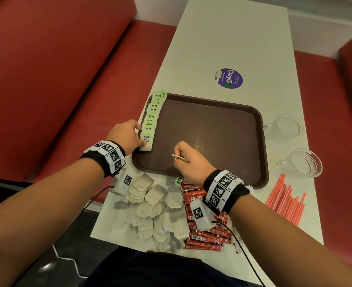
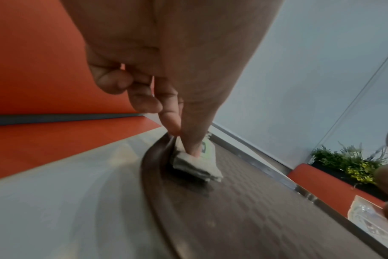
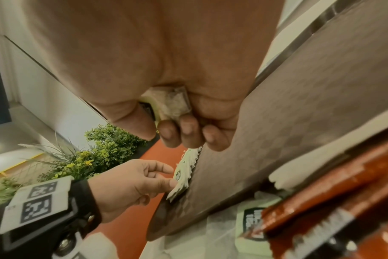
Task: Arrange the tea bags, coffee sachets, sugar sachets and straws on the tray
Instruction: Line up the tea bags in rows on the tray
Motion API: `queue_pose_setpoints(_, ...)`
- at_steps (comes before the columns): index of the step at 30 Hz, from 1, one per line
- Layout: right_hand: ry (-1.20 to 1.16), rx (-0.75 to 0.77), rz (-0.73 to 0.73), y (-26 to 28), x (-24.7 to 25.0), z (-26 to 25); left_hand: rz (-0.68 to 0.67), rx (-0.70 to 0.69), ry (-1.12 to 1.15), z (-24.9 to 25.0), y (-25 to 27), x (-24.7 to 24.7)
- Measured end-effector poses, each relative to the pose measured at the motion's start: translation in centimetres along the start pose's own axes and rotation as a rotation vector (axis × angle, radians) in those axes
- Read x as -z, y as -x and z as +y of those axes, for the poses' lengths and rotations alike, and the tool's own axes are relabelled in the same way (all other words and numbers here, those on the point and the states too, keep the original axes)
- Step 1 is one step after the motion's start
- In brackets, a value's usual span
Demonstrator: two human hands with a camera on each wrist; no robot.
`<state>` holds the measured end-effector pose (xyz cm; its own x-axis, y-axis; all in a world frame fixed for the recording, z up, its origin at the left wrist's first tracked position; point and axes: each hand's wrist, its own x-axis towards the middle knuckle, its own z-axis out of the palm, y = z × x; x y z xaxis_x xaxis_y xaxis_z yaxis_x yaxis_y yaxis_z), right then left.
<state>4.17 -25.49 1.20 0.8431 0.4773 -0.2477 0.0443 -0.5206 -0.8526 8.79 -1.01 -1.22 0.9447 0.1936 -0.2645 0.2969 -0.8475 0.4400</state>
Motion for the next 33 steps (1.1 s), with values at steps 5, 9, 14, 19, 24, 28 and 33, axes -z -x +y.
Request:
queue_pose_setpoints(5, -0.043, -0.015, 0.015, -0.2, 0.5, 0.3, 0.028, -0.044, 0.031, -0.2, 0.1, -0.1)
queue_pose_setpoints(9, -0.047, -0.029, 0.014, -0.4, 0.5, 0.7, -0.074, -0.164, 0.014, 0.3, 0.8, -0.3)
queue_pose_setpoints(14, -0.077, -0.068, 0.001, -0.6, 0.4, 0.7, -0.108, -0.205, -0.147, 0.2, 0.4, -0.2)
queue_pose_setpoints(19, -0.031, -0.036, 0.037, -0.9, 0.2, 0.9, -0.033, -0.315, -0.127, 1.0, 1.1, 0.8)
queue_pose_setpoints(24, 0.025, 0.033, 0.082, -1.3, 0.2, 0.6, -0.167, -0.569, 0.193, 3.7, 3.9, 2.3)
queue_pose_setpoints(28, 0.06, 0.054, 0.082, -1.5, 0.1, 0.3, -0.172, -0.632, 0.124, 4.5, 4.5, 2.7)
queue_pose_setpoints(33, 0.069, 0.067, 0.098, -1.7, 0.0, 0.3, -0.194, -0.575, 0.188, 4.2, 4.7, 2.6)
